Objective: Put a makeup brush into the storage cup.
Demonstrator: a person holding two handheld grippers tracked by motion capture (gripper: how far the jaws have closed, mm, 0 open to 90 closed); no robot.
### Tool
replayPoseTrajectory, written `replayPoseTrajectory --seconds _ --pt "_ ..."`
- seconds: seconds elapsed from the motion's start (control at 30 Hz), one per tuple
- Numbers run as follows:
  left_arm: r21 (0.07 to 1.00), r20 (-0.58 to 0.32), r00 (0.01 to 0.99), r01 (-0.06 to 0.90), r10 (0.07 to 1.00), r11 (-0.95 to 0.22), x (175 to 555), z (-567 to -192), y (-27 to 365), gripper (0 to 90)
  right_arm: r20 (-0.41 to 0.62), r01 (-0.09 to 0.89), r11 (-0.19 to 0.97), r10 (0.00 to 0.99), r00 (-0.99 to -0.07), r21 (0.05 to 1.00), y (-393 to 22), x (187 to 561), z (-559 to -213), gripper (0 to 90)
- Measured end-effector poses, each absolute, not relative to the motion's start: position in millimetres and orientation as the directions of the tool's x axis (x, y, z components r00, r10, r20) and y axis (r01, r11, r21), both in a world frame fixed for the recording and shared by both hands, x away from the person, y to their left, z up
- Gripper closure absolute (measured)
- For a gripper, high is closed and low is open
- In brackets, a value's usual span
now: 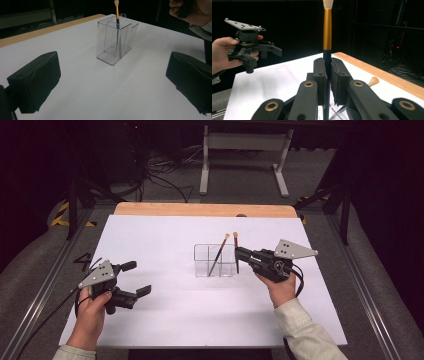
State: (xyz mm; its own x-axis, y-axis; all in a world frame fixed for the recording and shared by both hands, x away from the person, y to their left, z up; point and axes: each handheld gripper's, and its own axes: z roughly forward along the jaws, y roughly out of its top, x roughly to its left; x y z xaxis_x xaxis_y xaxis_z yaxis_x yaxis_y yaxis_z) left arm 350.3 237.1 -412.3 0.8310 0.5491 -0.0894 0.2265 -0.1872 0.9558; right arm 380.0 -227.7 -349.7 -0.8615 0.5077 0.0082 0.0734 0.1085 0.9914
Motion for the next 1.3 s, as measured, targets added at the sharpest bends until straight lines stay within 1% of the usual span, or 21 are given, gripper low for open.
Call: replayPoseTrajectory --seconds 0.67,1.3 --pt "0.955 -0.088 0.831 0.227 0.549 -0.191 350.2 -413.0 238.7 0.5 0.010 0.075 0.106 0.513 -0.859 0.992 -199.4 404.6 -341.3 83.5" --pt "0.955 -0.087 0.833 0.225 0.547 -0.191 350.7 -413.4 238.7 0.5 0.024 0.086 0.095 0.518 -0.855 0.992 -177.6 423.6 -343.2 83.5"
